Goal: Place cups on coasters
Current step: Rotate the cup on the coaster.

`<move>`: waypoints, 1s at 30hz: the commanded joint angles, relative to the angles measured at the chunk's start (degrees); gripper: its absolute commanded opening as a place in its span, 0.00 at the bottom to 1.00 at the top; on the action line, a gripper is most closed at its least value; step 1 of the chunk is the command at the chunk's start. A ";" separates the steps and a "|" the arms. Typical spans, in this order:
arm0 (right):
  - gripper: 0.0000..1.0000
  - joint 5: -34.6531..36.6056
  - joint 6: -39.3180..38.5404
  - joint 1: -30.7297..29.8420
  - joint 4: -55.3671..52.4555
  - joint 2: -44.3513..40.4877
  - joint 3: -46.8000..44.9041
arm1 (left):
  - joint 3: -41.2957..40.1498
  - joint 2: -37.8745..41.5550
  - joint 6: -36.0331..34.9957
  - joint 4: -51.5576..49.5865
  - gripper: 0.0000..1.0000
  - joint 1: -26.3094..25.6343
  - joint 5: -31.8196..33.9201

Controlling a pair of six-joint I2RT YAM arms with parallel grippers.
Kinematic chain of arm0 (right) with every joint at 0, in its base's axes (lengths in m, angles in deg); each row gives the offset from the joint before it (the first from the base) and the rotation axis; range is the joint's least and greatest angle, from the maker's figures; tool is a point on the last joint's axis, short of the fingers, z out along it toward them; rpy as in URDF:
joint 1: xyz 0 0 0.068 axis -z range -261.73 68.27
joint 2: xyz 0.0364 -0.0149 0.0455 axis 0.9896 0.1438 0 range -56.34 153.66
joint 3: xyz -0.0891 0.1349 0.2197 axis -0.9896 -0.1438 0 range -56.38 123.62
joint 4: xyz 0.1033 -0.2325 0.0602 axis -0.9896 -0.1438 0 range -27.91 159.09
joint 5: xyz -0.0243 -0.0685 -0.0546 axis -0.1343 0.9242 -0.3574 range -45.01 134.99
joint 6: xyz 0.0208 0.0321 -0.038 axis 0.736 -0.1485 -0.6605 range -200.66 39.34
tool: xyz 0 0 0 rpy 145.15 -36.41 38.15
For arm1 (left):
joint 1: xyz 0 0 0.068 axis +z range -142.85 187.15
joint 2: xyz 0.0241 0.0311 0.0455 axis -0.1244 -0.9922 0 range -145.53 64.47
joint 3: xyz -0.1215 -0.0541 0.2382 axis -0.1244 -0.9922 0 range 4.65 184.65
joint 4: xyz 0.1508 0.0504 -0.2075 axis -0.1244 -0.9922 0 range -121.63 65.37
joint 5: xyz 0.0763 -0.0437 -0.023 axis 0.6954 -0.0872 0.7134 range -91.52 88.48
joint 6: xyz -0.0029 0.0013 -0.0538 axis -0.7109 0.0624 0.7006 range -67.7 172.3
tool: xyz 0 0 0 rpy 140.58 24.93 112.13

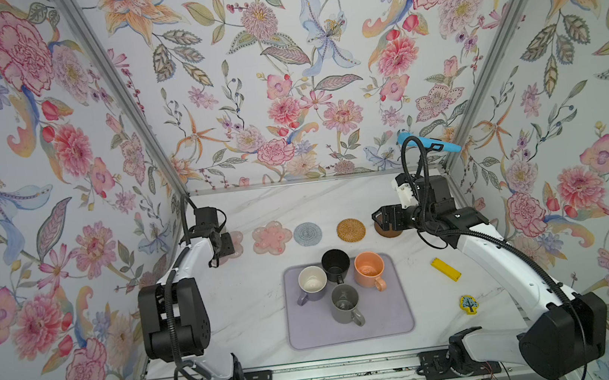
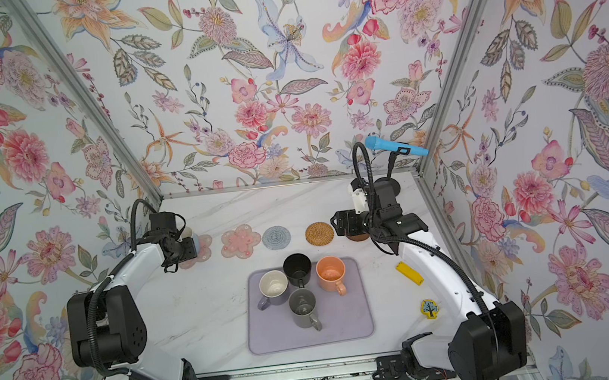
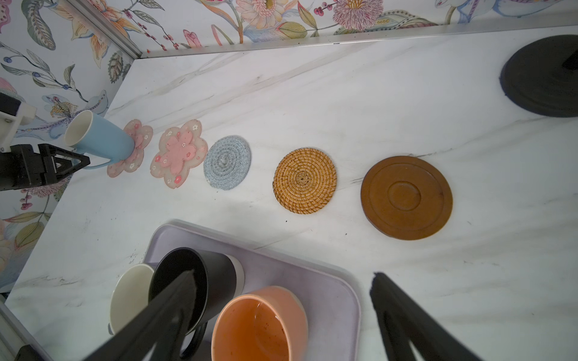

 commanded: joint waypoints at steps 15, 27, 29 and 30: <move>0.90 0.76 0.03 -0.16 -1.89 -2.27 -1.15 | 2.31 -4.19 -3.62 -0.60 0.35 0.54 3.32; 0.90 1.52 0.39 -0.28 -1.95 -2.46 -1.49 | 2.30 -3.55 -4.74 -1.66 0.31 0.56 7.22; 0.90 1.56 0.33 -0.17 -2.01 -2.68 -1.66 | 2.38 -3.73 -4.85 -1.72 0.31 0.56 7.48; 0.90 1.56 0.38 -0.16 -2.04 -2.78 -1.78 | 2.39 -3.69 -4.84 -1.78 0.31 0.56 7.56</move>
